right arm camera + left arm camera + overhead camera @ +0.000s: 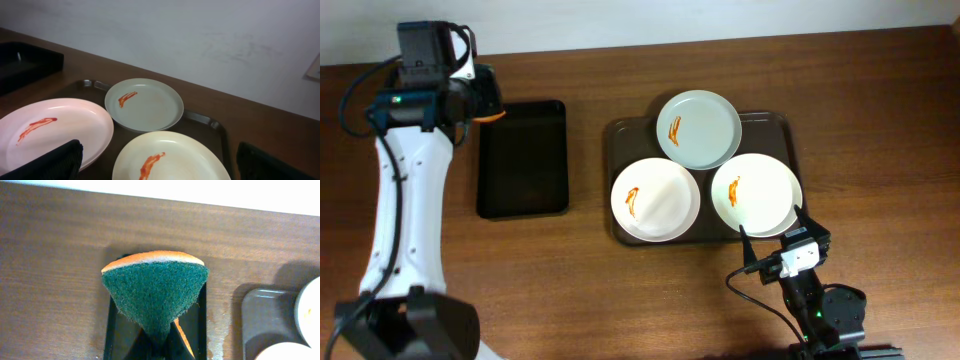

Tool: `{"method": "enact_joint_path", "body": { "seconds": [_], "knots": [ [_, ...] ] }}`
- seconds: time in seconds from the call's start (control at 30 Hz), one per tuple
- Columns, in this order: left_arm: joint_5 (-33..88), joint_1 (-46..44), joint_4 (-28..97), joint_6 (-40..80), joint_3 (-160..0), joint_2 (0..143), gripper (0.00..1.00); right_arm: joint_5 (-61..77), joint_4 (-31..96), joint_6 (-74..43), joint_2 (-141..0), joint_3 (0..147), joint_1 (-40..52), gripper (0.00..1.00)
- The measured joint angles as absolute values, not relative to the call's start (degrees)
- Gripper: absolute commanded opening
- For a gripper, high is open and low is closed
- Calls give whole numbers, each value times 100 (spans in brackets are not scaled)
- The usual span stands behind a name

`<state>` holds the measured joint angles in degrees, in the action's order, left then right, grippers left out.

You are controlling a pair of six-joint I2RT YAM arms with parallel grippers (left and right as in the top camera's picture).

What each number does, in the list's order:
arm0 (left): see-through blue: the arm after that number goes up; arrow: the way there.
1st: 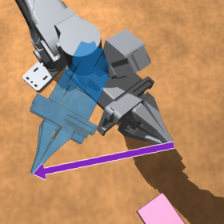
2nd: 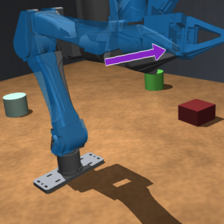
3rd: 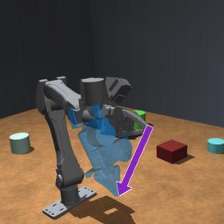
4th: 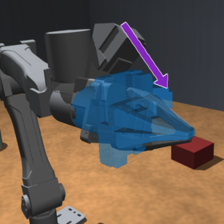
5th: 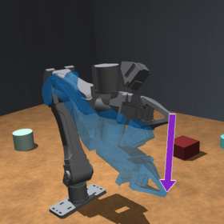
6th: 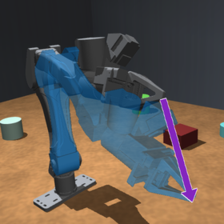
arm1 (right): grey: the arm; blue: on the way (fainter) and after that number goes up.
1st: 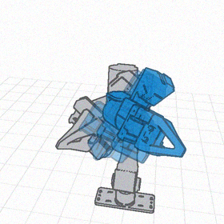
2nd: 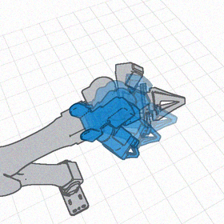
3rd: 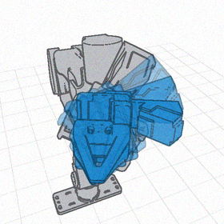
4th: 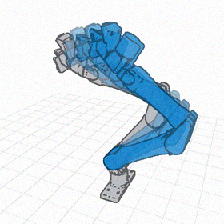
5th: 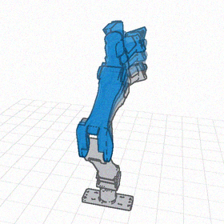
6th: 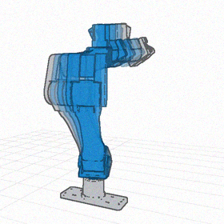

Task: Clean dirty plates on tray and stack at the side
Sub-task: 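Lift the sponge with the left gripper out of the black tray, then move the sponge onto the front-left white plate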

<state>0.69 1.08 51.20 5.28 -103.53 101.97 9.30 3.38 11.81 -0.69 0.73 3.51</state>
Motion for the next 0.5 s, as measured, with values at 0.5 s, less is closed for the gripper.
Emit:
{"method": "enact_joint_path", "body": {
  "seconds": [0.5],
  "knots": [
    [45, 108, 5352, 510, -10464, 10221, 0, 932, 338, 1181, -67, 73, 351, 98]
  ]
}}
